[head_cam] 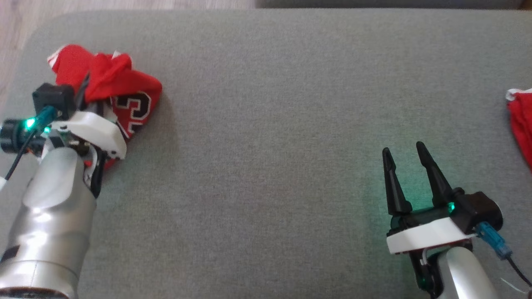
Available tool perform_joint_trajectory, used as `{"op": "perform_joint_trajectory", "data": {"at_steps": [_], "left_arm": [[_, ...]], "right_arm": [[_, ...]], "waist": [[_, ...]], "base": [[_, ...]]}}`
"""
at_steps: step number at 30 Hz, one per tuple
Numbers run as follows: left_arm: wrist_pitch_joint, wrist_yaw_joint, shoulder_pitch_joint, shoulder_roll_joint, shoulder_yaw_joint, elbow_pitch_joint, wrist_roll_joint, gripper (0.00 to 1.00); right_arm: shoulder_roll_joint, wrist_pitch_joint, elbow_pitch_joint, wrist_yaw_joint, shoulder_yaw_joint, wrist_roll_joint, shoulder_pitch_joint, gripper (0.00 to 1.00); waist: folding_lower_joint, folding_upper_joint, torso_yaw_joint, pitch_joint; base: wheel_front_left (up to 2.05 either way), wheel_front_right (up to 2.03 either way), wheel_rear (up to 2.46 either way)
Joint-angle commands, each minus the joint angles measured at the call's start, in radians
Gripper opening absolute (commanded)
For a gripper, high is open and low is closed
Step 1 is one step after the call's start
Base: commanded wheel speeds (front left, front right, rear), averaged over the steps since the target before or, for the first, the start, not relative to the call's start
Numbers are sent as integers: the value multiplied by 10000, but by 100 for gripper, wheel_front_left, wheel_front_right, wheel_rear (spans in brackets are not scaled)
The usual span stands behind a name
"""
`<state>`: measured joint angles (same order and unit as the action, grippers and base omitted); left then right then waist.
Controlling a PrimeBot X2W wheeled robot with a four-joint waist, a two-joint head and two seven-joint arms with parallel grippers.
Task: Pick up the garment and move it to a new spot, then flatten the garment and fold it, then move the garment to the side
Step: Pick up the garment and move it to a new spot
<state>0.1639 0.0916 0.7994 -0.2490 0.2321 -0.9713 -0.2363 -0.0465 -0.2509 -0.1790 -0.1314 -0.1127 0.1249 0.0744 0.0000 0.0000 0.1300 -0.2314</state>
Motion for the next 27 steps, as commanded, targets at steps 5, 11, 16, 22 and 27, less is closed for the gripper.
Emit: {"op": "perform_joint_trajectory", "data": {"at_steps": [5, 11, 16, 22, 27], "left_arm": [[723, 27, 839, -512, 109, 750, 299, 0], [934, 146, 1156, -389, 647, 2308, 659, 0], [707, 282, 1367, -425, 1218, 3673, 762, 0], [-426, 369, 1330, -614, 2003, 5558, 445, 0], [-2024, 386, 1000, -877, 2683, 7086, -265, 0]], "right_arm": [[-40, -109, 188, 7, -297, 225, 241, 100], [-39, -109, 188, 7, -229, 507, 101, 100], [-38, -109, 155, 7, -222, 697, -13, 100], [-38, -109, 201, 7, -194, 893, -20, 100], [-38, -109, 259, 7, -144, 1012, 19, 100]], "waist": [[0, 0, -257, 595], [0, 0, -502, 1188], [0, 0, -644, 1480], [0, 0, -846, 1736], [0, 0, -1153, 1840]], "base": [[0, 0, 0], [0, 0, 0], [0, 0, 0], [0, 0, 0], [0, 0, 0]]}}
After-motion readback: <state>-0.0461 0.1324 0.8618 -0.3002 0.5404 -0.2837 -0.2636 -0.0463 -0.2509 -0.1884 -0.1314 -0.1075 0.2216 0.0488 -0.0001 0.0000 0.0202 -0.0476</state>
